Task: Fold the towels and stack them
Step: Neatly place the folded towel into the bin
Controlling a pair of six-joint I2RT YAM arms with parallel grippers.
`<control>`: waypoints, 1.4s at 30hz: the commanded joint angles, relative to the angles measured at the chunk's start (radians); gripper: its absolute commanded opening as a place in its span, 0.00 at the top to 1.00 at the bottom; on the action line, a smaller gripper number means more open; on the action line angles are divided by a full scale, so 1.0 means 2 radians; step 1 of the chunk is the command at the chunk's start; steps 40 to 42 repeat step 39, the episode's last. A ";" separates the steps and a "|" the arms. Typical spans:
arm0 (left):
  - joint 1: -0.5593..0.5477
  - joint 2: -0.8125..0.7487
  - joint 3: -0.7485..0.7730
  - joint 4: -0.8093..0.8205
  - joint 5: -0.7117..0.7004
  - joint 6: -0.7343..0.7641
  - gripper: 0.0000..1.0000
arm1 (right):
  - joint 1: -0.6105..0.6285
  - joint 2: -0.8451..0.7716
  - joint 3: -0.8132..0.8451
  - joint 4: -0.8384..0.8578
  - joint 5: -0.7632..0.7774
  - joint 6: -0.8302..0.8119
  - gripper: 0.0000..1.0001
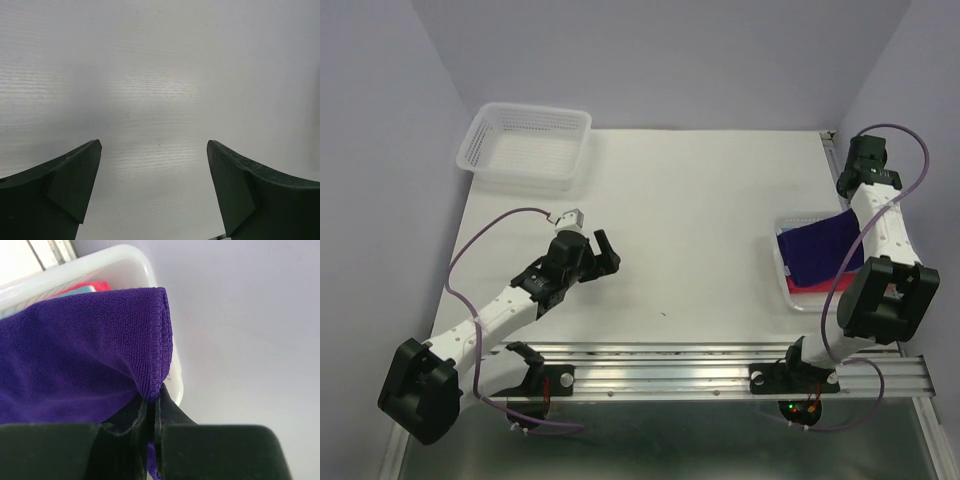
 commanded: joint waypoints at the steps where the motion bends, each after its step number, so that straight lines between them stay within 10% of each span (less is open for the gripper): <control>1: 0.004 -0.004 -0.009 0.014 0.000 0.010 0.01 | -0.013 0.009 -0.004 0.054 0.023 -0.012 0.99; 4: 0.005 -0.003 -0.009 0.015 0.000 0.010 0.01 | -0.013 0.021 0.002 0.044 0.030 -0.006 0.75; 5: 0.005 -0.004 -0.009 0.015 0.000 0.010 0.01 | -0.013 0.023 0.000 0.048 0.039 -0.007 0.27; 7: 0.007 -0.002 -0.009 0.014 -0.001 0.008 0.01 | -0.013 0.024 0.002 0.041 0.043 -0.006 0.00; 16: 0.008 -0.009 -0.009 0.015 0.005 0.009 0.01 | -0.013 0.005 0.068 0.017 0.061 0.073 0.00; 21: 0.009 -0.029 -0.001 0.003 -0.024 0.002 0.01 | -0.013 -0.039 0.121 -0.030 0.022 0.286 0.00; 31: 0.009 -0.097 0.071 -0.102 -0.153 -0.061 0.01 | -0.013 -0.356 -0.227 0.231 -0.273 0.429 0.00; 42: 0.009 -0.110 0.094 -0.127 -0.174 -0.080 0.01 | -0.013 -0.368 -0.224 0.182 -0.241 0.436 0.00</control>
